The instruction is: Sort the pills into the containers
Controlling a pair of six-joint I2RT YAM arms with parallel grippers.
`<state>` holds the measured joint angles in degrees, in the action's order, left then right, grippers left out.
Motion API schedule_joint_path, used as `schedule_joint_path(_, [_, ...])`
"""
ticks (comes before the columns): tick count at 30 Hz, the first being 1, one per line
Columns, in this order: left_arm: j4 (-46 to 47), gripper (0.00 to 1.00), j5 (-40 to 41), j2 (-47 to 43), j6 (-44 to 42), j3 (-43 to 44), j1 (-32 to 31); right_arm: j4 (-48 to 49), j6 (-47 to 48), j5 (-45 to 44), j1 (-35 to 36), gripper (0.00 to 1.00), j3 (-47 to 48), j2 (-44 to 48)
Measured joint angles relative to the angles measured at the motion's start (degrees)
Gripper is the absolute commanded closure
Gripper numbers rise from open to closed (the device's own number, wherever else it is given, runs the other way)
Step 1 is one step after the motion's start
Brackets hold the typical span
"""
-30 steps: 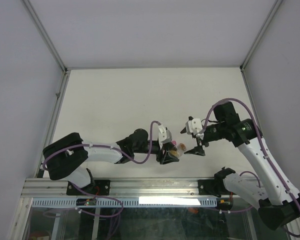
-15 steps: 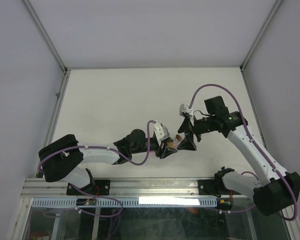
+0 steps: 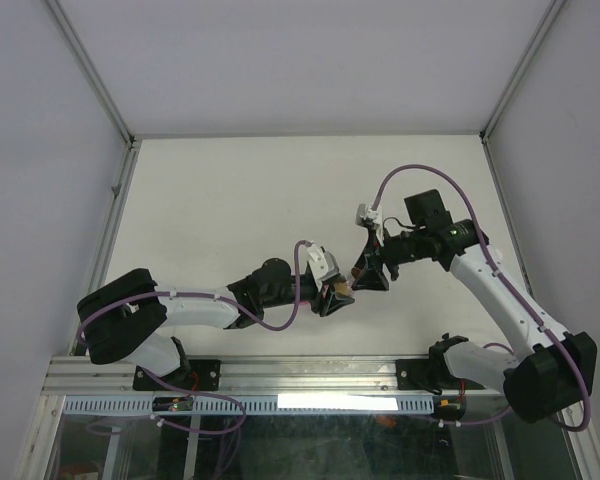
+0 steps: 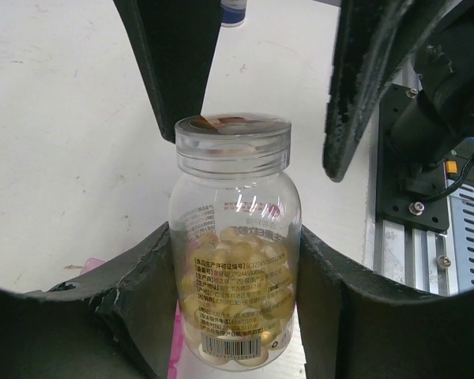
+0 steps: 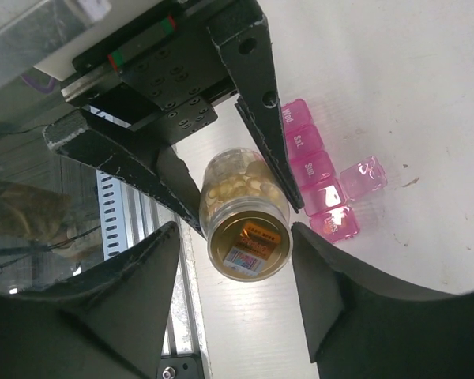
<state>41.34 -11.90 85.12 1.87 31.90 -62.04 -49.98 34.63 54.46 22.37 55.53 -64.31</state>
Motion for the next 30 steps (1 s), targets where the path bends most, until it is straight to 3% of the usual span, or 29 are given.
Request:
schedule_joint_path(10, [-0.02,1.0,-0.07,0.0,-0.02,-0.87,0.0,-0.17,1.46,-0.81,0.98,0.87,0.07,-2.19])
schedule_joint_path(16, [0.59,1.0,-0.79,0.0,-1.11,-1.57,-0.11,-6.6,14.27,-1.49,3.06,0.96,3.52,-4.92])
schedule_joint_path(22, [2.34,1.0,-7.1,0.07,-0.87,-1.9,1.46,-16.06,41.66,0.59,4.22,0.96,6.12,-5.44])
schedule_joint_path(25, [3.65,1.0,-10.56,0.44,-0.22,-1.92,2.78,-20.9,55.84,1.44,4.66,0.91,7.93,-6.62])
schedule_joint_path(27, [4.31,1.0,-12.15,0.92,0.28,-1.97,3.3,-21.86,60.72,1.75,4.98,0.84,8.11,-6.8])
schedule_joint_path(30, [4.92,1.0,-13.33,1.11,0.72,-2.21,3.65,-22.21,64.48,2.05,5.46,0.57,8.11,-6.8])
